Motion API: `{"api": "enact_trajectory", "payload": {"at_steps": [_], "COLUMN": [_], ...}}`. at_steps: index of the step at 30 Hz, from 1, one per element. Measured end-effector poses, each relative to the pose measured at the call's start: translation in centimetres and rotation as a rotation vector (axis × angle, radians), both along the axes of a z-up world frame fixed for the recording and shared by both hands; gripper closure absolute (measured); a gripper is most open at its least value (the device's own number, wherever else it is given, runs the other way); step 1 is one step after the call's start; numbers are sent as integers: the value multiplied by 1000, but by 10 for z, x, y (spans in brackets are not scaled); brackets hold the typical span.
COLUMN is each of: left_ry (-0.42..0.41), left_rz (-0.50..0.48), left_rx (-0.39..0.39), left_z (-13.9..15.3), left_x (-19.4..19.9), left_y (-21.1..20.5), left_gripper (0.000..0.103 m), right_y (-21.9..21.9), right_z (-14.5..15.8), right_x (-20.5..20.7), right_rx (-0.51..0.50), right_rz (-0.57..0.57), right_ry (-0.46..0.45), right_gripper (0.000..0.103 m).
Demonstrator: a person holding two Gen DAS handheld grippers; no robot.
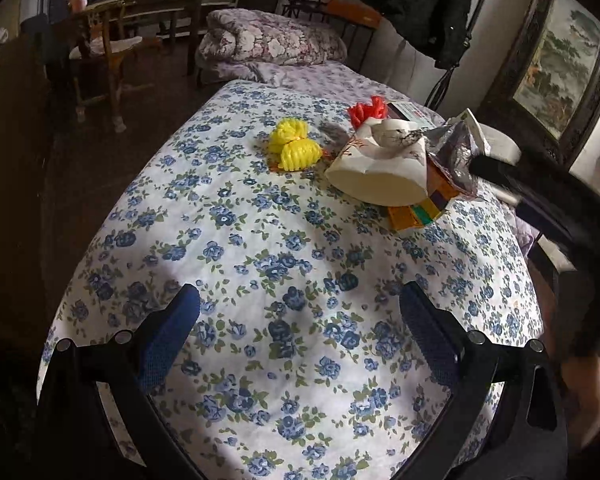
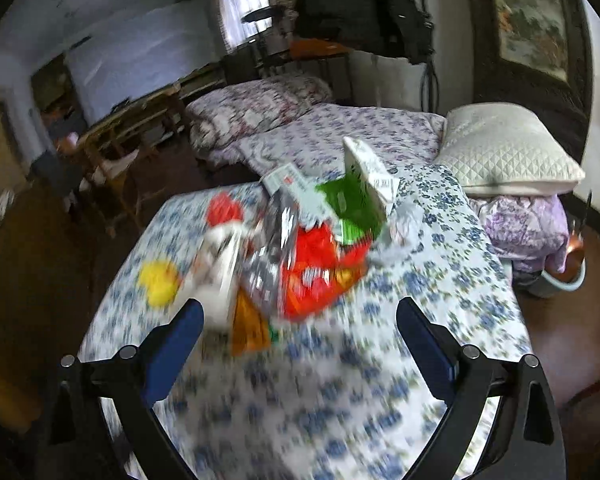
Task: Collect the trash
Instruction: 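Grasp the silver chip bag with the right tool while the left grasps the paper cup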
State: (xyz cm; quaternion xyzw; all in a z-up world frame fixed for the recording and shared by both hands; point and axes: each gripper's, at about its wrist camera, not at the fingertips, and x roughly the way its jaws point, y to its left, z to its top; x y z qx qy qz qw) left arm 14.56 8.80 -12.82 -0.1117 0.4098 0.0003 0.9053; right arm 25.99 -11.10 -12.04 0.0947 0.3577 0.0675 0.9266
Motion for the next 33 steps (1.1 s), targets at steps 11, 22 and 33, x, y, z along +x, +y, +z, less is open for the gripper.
{"api": "enact_trajectory", "payload": {"at_steps": [11, 22, 33], "left_ry": [-3, -48, 50], "left_rz": [-9, -111, -171], "left_rx": [16, 103, 5], "left_z": [2, 26, 12], "left_x": [3, 40, 92], "left_y": [-4, -30, -48], "left_gripper": [7, 7, 7], "right_y": [-8, -49, -64], "right_z": [-36, -26, -29], "right_x": [46, -36, -63], "right_rx": [91, 108, 152], "right_rz": [11, 33, 39], "right_ry": [108, 92, 118], "right_gripper": [93, 101, 100]}}
